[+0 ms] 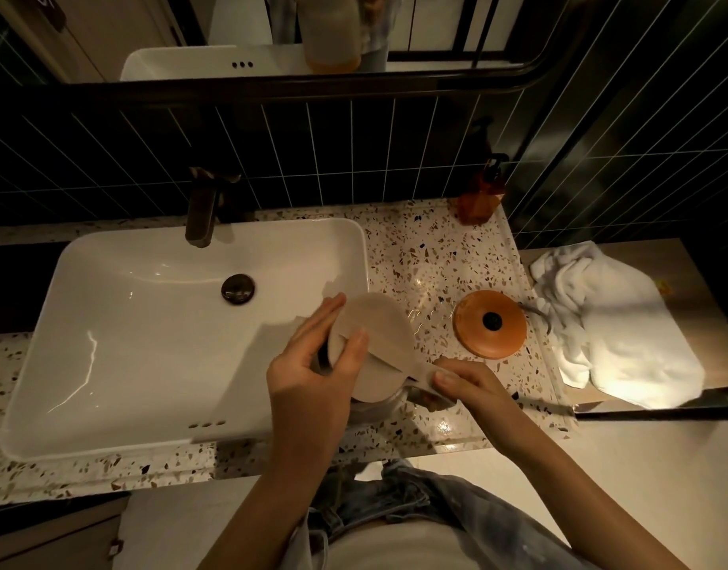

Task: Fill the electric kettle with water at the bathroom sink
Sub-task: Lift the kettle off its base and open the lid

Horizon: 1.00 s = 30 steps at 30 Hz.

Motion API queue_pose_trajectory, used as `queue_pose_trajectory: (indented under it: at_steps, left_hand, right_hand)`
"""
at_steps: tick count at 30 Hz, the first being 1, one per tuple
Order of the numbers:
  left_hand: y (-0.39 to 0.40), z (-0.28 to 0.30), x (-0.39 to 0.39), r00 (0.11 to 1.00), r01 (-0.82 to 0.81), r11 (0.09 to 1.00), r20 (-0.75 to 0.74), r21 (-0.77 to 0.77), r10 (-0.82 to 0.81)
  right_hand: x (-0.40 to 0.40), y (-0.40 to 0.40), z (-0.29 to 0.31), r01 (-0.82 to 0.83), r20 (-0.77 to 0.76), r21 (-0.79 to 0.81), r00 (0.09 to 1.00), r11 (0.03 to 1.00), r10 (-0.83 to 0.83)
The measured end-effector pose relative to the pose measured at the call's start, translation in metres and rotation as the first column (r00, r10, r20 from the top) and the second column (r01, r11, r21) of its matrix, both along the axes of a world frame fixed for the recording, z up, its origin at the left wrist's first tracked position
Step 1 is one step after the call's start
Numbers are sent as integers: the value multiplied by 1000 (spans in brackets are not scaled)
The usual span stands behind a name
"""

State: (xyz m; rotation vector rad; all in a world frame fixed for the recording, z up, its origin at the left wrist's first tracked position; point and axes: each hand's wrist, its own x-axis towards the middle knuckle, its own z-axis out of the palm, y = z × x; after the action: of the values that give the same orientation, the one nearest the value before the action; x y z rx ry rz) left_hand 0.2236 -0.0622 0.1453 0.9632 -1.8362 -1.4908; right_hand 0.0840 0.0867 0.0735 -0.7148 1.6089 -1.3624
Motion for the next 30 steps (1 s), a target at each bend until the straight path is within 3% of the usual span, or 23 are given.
queue_pose_trajectory:
  at_steps: [5,13,20,23,27,30]
  left_hand:
    - [11,9,-3,1000,0,1000,-26,-23,-1]
    - [22,20,-10,974,189,961,-88,-201,-210]
    - [23,20,-11,918,353,926,-139,-135,-371]
    - [6,11,-8,941,308,947,-115,-95,-318]
    - [-22,-18,-4,989,137,951,97,-277,-114]
    - [-38,-36,0,984,61,982,173,-180,-30]
  right_hand:
    - [-1,4,-2,4,-9,10,1000,1000,-4]
    - [-2,7,1,-7,91,13,996,1000,6]
    - [-1,9,4,49,43,34,998,998,-50]
    - [0,6,5,46,37,32,998,998,-47]
    - [1,5,5,53,43,9,998,999,-53]
    - [2,3,8,57,71,11,996,998,-58]
